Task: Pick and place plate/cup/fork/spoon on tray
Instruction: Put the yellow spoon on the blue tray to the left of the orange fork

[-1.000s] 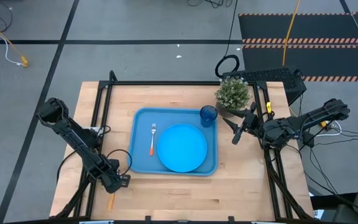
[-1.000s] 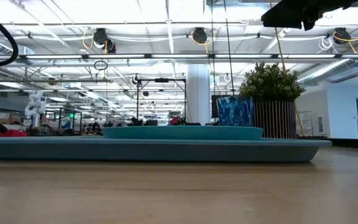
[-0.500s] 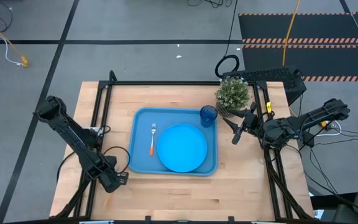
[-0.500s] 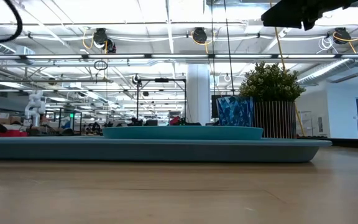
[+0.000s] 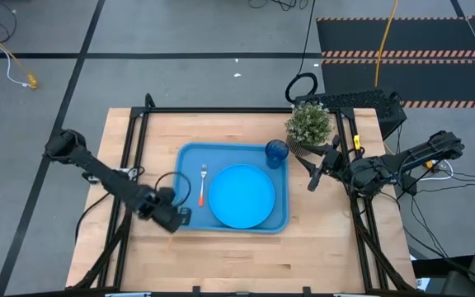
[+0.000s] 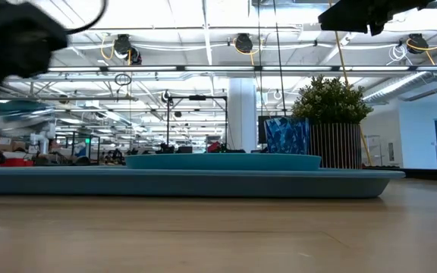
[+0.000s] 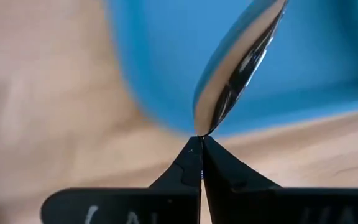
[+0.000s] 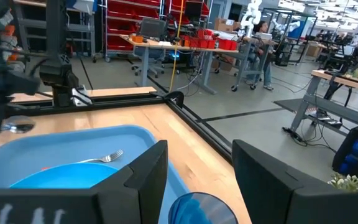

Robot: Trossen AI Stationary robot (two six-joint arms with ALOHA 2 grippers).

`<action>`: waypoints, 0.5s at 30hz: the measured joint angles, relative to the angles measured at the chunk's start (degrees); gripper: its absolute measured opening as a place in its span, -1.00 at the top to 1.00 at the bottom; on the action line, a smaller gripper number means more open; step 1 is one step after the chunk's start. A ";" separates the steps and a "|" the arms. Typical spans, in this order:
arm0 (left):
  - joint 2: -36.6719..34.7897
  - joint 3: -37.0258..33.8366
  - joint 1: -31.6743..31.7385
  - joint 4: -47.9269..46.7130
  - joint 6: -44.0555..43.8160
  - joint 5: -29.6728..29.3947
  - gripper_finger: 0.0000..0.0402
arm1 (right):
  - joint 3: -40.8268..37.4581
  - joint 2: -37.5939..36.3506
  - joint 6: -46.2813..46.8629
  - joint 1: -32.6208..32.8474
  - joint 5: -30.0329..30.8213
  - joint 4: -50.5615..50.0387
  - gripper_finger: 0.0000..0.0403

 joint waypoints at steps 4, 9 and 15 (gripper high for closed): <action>-0.02 1.61 8.54 0.16 10.63 -1.91 0.99 | 0.00 0.00 -0.14 0.00 0.00 0.04 0.14; -0.04 1.97 20.78 -0.18 23.96 -2.00 1.00 | 0.00 0.00 -0.14 0.00 0.00 -0.17 0.14; -0.04 1.97 33.57 -0.19 37.48 -0.62 0.99 | 0.00 0.00 -0.31 0.00 0.00 -0.91 0.14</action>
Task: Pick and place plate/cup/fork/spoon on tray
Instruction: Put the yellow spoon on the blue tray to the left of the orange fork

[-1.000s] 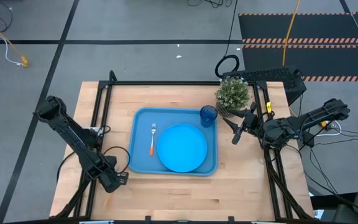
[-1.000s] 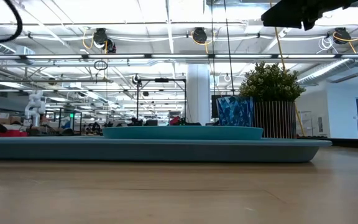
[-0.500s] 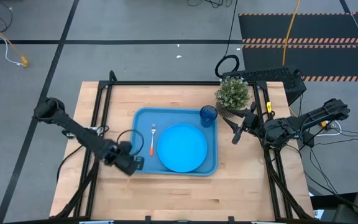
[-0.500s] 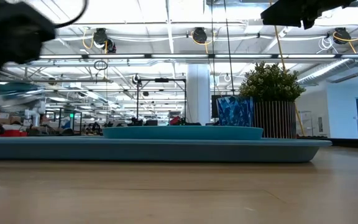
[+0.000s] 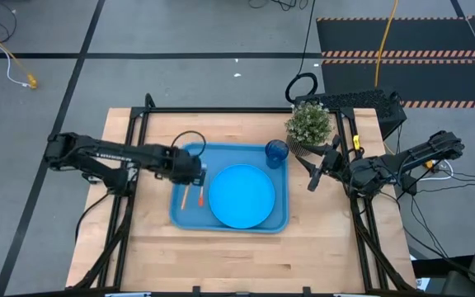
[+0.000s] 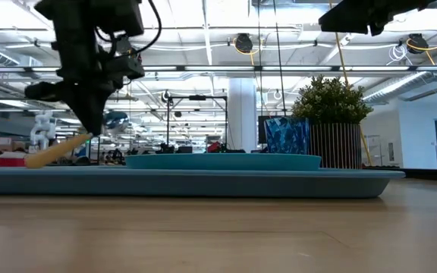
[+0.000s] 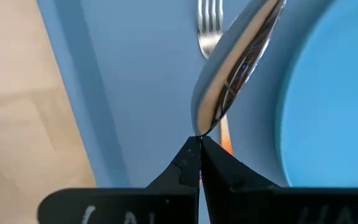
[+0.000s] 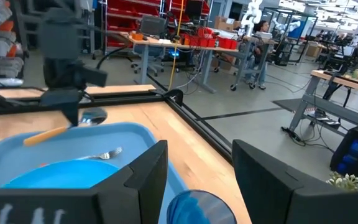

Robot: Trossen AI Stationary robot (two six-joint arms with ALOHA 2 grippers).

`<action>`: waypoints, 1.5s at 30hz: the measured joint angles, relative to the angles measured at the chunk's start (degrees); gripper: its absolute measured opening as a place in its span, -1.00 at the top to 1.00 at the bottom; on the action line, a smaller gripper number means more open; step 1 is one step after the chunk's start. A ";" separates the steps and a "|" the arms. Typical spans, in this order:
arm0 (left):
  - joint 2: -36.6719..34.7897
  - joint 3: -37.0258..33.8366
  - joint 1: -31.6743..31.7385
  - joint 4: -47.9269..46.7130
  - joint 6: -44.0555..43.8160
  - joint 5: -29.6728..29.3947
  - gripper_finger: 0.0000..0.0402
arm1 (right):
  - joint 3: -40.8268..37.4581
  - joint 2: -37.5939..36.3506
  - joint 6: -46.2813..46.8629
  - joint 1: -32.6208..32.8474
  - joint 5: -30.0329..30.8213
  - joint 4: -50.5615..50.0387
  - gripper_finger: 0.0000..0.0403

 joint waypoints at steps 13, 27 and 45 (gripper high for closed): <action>0.28 -5.03 7.80 1.39 3.87 1.53 0.99 | 0.00 0.00 0.14 0.00 1.53 -2.84 0.14; 0.28 -10.13 8.39 11.31 0.55 3.39 0.98 | 0.00 0.00 0.14 0.00 1.52 -2.40 0.14; 0.31 -12.74 8.28 15.00 -1.10 2.65 0.58 | 0.00 0.01 -0.25 0.00 1.51 -2.36 0.14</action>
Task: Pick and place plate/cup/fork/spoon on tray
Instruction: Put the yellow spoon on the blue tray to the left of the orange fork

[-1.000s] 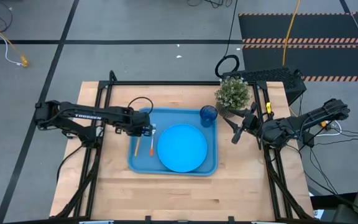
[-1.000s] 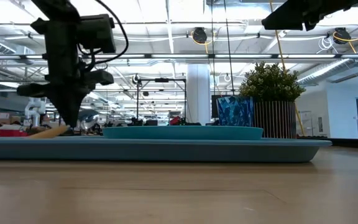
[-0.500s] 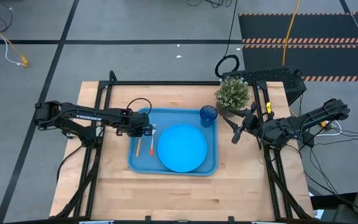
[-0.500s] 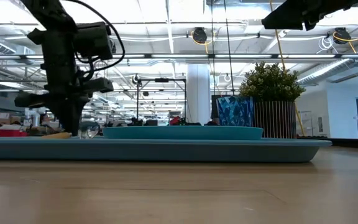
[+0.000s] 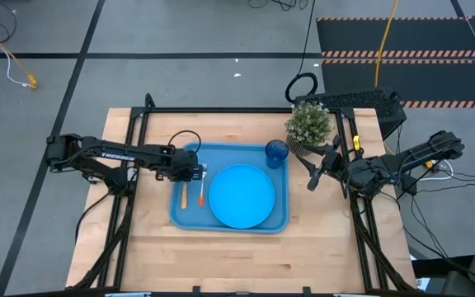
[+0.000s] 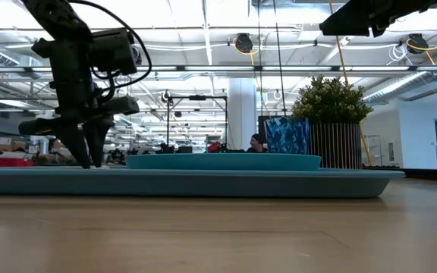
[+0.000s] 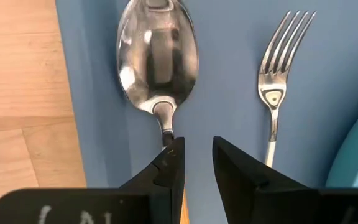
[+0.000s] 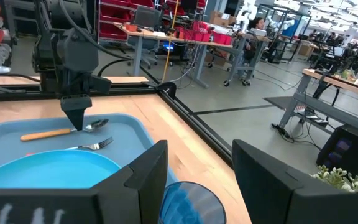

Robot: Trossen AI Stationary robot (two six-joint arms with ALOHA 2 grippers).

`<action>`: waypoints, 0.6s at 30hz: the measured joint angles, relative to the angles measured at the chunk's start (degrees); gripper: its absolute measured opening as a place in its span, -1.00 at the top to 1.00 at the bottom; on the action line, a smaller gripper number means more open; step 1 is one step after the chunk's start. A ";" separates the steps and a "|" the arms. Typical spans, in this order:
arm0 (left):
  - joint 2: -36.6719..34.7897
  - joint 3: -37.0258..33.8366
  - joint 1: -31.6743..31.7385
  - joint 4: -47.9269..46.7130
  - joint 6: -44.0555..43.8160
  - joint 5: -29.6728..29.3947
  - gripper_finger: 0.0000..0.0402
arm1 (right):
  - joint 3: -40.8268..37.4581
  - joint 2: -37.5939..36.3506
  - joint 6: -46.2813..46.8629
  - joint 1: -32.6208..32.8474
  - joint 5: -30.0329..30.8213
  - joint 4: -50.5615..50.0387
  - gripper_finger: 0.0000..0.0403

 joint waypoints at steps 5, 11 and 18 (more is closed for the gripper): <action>-0.01 0.00 0.00 0.57 0.24 0.00 0.58 | 0.00 -0.01 -0.02 0.00 0.00 0.00 0.14; -0.01 0.00 -0.34 0.57 1.51 -0.08 0.57 | 0.00 -0.01 -0.02 0.00 0.00 0.00 0.14; 0.00 0.00 -0.29 -1.51 3.44 -2.73 0.57 | 0.00 -0.01 -0.02 0.00 0.00 0.00 0.14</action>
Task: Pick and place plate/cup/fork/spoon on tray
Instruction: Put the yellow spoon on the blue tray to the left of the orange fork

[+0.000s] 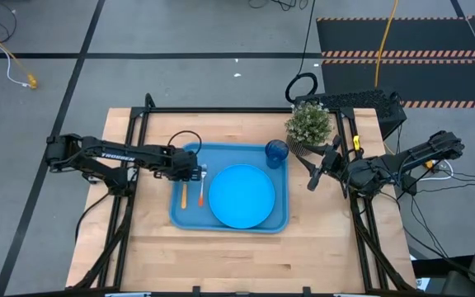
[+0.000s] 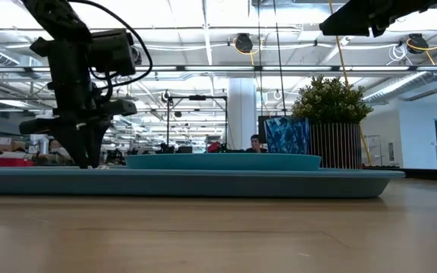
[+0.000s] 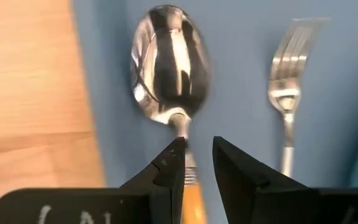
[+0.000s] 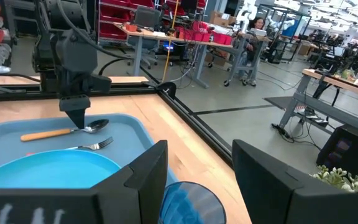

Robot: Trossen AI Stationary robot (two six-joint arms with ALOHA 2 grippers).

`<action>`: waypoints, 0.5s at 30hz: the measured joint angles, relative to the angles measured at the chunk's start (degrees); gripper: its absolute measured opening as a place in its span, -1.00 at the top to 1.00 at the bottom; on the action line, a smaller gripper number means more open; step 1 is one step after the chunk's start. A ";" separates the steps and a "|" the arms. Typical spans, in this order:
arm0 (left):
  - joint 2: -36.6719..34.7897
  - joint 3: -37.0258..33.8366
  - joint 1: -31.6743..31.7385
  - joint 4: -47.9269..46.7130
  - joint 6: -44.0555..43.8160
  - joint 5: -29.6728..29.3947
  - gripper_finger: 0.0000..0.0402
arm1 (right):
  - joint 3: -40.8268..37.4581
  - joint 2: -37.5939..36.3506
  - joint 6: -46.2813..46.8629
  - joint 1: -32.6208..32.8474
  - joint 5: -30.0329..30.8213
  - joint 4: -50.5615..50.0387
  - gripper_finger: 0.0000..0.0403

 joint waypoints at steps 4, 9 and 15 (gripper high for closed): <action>0.65 0.02 0.36 -3.86 -0.04 0.28 0.57 | 0.00 0.00 0.00 0.00 -0.01 0.00 0.14; 1.09 0.09 -0.09 -4.92 -1.22 1.74 0.57 | 0.00 0.02 0.00 0.02 -0.02 0.00 0.14; 1.54 0.09 -0.08 -2.32 -0.78 1.72 0.57 | 0.00 0.00 0.00 0.02 -0.02 0.02 0.14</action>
